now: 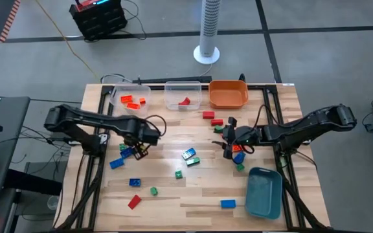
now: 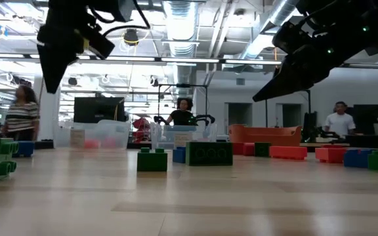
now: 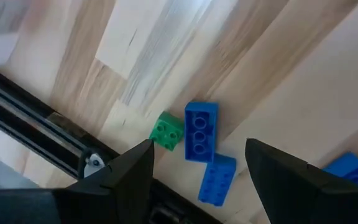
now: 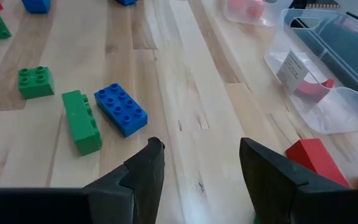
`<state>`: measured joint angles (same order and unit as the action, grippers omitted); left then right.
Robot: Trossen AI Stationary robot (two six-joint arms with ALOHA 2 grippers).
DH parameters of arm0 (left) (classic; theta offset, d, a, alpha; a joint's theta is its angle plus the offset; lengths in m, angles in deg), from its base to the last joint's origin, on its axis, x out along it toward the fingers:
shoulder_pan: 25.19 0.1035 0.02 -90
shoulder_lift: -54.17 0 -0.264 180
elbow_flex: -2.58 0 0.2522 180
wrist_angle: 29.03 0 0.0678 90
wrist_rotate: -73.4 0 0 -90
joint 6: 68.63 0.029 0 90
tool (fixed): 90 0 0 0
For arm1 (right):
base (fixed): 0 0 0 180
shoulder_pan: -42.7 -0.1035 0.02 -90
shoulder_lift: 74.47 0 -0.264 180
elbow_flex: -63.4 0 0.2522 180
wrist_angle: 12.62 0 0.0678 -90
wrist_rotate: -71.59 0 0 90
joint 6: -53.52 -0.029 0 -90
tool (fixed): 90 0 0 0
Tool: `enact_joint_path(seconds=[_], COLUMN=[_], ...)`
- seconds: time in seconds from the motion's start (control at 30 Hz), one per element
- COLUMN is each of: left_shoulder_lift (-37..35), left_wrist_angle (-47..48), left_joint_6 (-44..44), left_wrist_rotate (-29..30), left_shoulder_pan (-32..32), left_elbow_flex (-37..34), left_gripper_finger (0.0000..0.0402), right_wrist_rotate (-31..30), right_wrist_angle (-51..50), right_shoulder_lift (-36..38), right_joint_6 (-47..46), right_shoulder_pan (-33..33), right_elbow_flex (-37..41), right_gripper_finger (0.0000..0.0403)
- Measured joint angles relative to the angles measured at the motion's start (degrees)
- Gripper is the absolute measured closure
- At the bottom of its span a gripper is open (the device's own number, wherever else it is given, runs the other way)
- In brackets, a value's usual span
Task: Sort blocks
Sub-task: Put the blue game piece into the orange bin
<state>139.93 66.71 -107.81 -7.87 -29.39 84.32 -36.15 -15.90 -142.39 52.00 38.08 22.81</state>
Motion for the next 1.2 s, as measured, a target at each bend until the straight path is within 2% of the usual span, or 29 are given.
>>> enact_joint_path(seconds=[0.2, 0.3, 0.5, 0.8, 1.07, 1.2], left_shoulder_lift=[4.78, 5.46, 2.9, -0.04, -0.05, -0.05], left_wrist_angle=[-0.07, -1.09, -8.75, -17.54, -22.85, -24.08], left_joint_6=[-0.44, 0.88, 1.69, 3.59, 3.81, 3.84], left_wrist_rotate=[-0.39, -0.54, -2.67, -6.26, -6.9, -6.53], left_shoulder_pan=[-0.98, -0.74, 1.19, 3.43, 3.54, 3.54], left_elbow_flex=[-0.13, -3.38, -12.77, -20.48, -24.11, -25.45], left_gripper_finger=[0.0156, 0.0156, 0.0162, 0.0162, 0.0164, 0.0186], right_wrist_rotate=[-0.01, -0.02, -0.06, -0.08, -0.07, -0.07], right_wrist_angle=[-0.02, -0.02, 0.72, 1.55, 1.55, 1.56], right_shoulder_lift=[0.0, 0.0, 0.0, 0.0, 0.0, 0.0], right_joint_6=[-0.05, -0.41, -0.46, -0.57, -0.39, -0.39], right_shoulder_pan=[-1.16, -1.74, -2.34, -2.32, -2.32, -2.32], right_elbow_flex=[0.0, 0.0, 0.0, 0.0, 0.0, 0.0], right_gripper_finger=[0.0185, 0.0185, 0.0185, 0.0185, 0.0185, 0.0185])
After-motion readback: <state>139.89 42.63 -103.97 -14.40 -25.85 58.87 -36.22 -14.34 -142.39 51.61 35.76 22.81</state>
